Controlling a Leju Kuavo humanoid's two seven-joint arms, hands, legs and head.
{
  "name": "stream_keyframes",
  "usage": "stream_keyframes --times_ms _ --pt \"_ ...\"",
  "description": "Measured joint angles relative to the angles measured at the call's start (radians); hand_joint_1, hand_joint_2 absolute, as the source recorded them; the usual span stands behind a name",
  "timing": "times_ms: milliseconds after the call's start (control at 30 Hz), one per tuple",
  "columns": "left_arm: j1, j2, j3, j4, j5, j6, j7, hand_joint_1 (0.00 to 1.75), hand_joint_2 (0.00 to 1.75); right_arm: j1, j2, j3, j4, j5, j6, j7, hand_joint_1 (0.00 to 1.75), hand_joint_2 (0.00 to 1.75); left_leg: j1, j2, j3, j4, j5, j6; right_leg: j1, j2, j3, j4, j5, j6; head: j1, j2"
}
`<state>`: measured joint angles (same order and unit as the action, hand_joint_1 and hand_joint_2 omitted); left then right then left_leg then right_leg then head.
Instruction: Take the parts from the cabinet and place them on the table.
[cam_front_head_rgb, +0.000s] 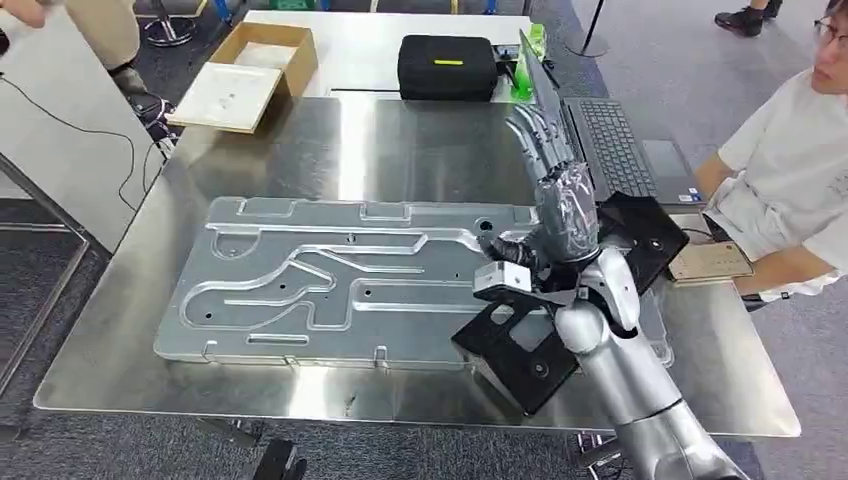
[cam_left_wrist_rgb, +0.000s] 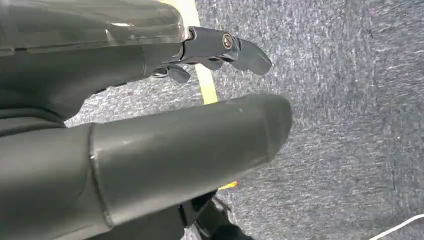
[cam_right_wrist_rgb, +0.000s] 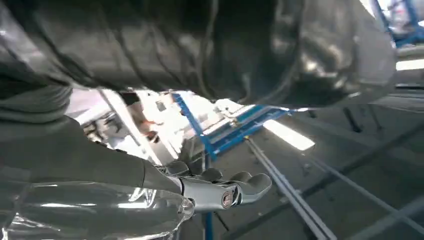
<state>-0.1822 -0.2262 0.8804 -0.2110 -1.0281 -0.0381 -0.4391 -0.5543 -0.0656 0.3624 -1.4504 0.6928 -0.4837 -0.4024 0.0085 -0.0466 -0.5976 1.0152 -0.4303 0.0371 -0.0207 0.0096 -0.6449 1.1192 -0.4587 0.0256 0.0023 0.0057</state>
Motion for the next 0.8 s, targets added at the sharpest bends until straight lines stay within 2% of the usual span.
stream_keyframes --times_ms 33,67,133,167,200,233,267,333,367,400,433,467,500,533,567,600,667,800 --pt "0.000 0.000 0.000 0.000 0.000 0.000 0.000 0.00 0.00 0.001 0.000 0.004 -0.013 0.000 -0.001 0.000 0.00 0.00 0.000 -0.005 -0.002 0.005 -0.004 -0.005 -0.002 0.025 0.030 -0.065 0.006 -0.004 0.000 0.000" --pt "-0.002 0.000 0.000 0.000 0.000 0.000 0.000 0.00 0.00 0.004 0.003 0.010 -0.024 0.000 -0.001 0.000 0.00 0.00 -0.006 -0.010 -0.008 0.013 -0.008 -0.013 0.002 0.034 0.038 -0.079 -0.002 -0.007 0.000 0.000" --pt "-0.001 0.000 0.000 0.000 0.000 0.000 0.000 0.00 0.00 0.016 0.005 0.013 -0.039 0.000 -0.002 0.000 0.00 0.00 -0.003 -0.017 -0.009 0.008 -0.004 -0.022 0.006 0.024 0.037 -0.077 0.000 -0.014 0.000 0.000" --pt "0.001 0.000 0.000 0.000 0.000 0.000 0.000 0.00 0.00 0.019 0.006 0.015 -0.042 0.000 -0.001 0.000 0.00 0.00 -0.001 -0.023 -0.009 0.006 -0.002 -0.029 0.007 0.018 0.037 -0.077 0.001 -0.021 0.000 0.000" --pt "0.001 0.000 0.000 0.000 0.000 0.000 0.000 0.00 0.00 0.020 0.006 0.016 -0.045 -0.001 -0.001 0.001 0.00 0.00 -0.001 -0.027 -0.015 0.008 -0.005 -0.034 -0.001 0.012 0.040 -0.086 0.007 -0.030 0.000 0.000" --pt "0.003 0.000 0.000 0.000 0.000 0.000 0.000 0.00 0.00 0.020 0.009 0.018 -0.051 -0.003 -0.001 0.003 0.00 0.00 -0.001 -0.003 -0.020 0.031 -0.022 -0.038 -0.002 0.003 0.042 -0.088 0.009 -0.036 0.000 0.000" --pt "0.003 0.000 0.000 0.000 0.000 0.000 0.000 0.00 0.00 0.021 0.011 0.019 -0.056 -0.003 -0.002 0.003 0.00 0.00 -0.002 0.015 -0.042 0.084 -0.058 -0.042 -0.001 -0.002 0.042 -0.088 0.009 -0.042 -0.002 0.000" --pt "0.002 0.000 -0.001 0.000 0.000 0.000 0.000 0.00 0.00 0.033 0.011 0.019 -0.059 -0.006 -0.002 0.003 0.00 0.00 0.002 0.030 -0.111 0.235 -0.131 -0.048 0.003 -0.019 0.042 -0.088 0.007 -0.046 -0.002 0.000" --pt "0.003 0.000 -0.002 0.000 0.000 0.000 0.000 0.00 0.00 0.040 0.011 0.019 -0.060 -0.006 -0.002 0.003 0.00 0.00 0.003 0.033 -0.138 0.292 -0.150 -0.050 0.004 -0.028 0.041 -0.088 0.006 -0.047 -0.002 0.000" --pt "0.005 0.000 -0.002 0.000 0.000 0.000 0.000 0.00 0.00 0.047 0.011 0.020 -0.060 -0.006 -0.003 0.003 0.00 0.00 0.003 0.036 -0.146 0.309 -0.145 -0.050 0.005 -0.037 0.042 -0.087 0.006 -0.047 -0.002 0.000" --pt "0.006 0.000 -0.002 0.000 -0.001 -0.001 0.000 0.00 0.00 0.050 0.011 0.020 -0.061 -0.006 -0.003 0.003 0.00 0.00 0.003 0.039 -0.132 0.278 -0.117 -0.049 0.006 -0.045 0.042 -0.087 0.005 -0.046 -0.002 0.000" --pt "0.006 0.000 -0.003 0.000 -0.001 -0.002 0.000 0.00 0.00 0.050 0.011 0.020 -0.063 -0.007 -0.003 0.003 0.00 0.00 0.003 0.043 -0.096 0.207 -0.075 -0.047 0.006 -0.053 0.043 -0.086 0.004 -0.046 -0.002 0.000" --pt "0.005 0.000 -0.004 0.000 -0.002 -0.002 0.000 0.00 0.00 0.050 0.011 0.020 -0.066 -0.007 -0.003 0.003 0.00 0.00 0.002 0.056 -0.046 0.108 -0.027 -0.041 0.006 -0.061 0.046 -0.086 0.001 -0.043 -0.002 0.000" --pt "0.003 0.000 -0.005 0.000 -0.002 -0.003 0.000 0.00 0.00 0.050 0.011 0.020 -0.069 -0.006 -0.003 0.003 0.00 0.00 -0.001 0.092 -0.009 0.033 -0.007 -0.034 0.009 -0.067 0.049 -0.086 -0.001 -0.040 -0.002 0.000" --pt "-0.001 -0.001 -0.006 0.000 -0.003 -0.003 0.000 0.00 0.00 0.049 0.011 0.020 -0.070 -0.007 -0.003 0.003 0.00 0.00 -0.016 0.114 0.000 0.009 -0.019 -0.029 0.017 -0.073 0.048 -0.082 -0.004 -0.034 -0.002 0.000" --pt "-0.004 -0.003 -0.006 0.000 -0.003 -0.005 0.000 0.00 0.00 0.048 0.011 0.020 -0.070 -0.006 -0.002 0.003 0.00 0.00 -0.014 0.102 -0.003 0.012 -0.014 -0.021 0.016 -0.078 0.047 -0.084 -0.002 -0.029 -0.001 0.000" --pt "-0.003 -0.005 -0.007 0.000 -0.004 -0.005 0.000 0.00 0.00 0.047 0.011 0.020 -0.071 -0.006 -0.002 0.003 0.00 0.00 -0.015 0.081 -0.007 0.011 -0.012 -0.014 0.017 -0.099 0.053 -0.089 -0.002 -0.020 -0.002 0.000" --pt "-0.002 -0.006 -0.007 0.000 -0.004 -0.005 0.000 0.00 0.00 0.046 0.011 0.020 -0.071 -0.006 -0.002 0.003 0.00 0.00 -0.014 0.076 -0.006 0.008 -0.010 -0.010 0.017 -0.103 0.055 -0.089 -0.003 -0.017 -0.002 0.000"
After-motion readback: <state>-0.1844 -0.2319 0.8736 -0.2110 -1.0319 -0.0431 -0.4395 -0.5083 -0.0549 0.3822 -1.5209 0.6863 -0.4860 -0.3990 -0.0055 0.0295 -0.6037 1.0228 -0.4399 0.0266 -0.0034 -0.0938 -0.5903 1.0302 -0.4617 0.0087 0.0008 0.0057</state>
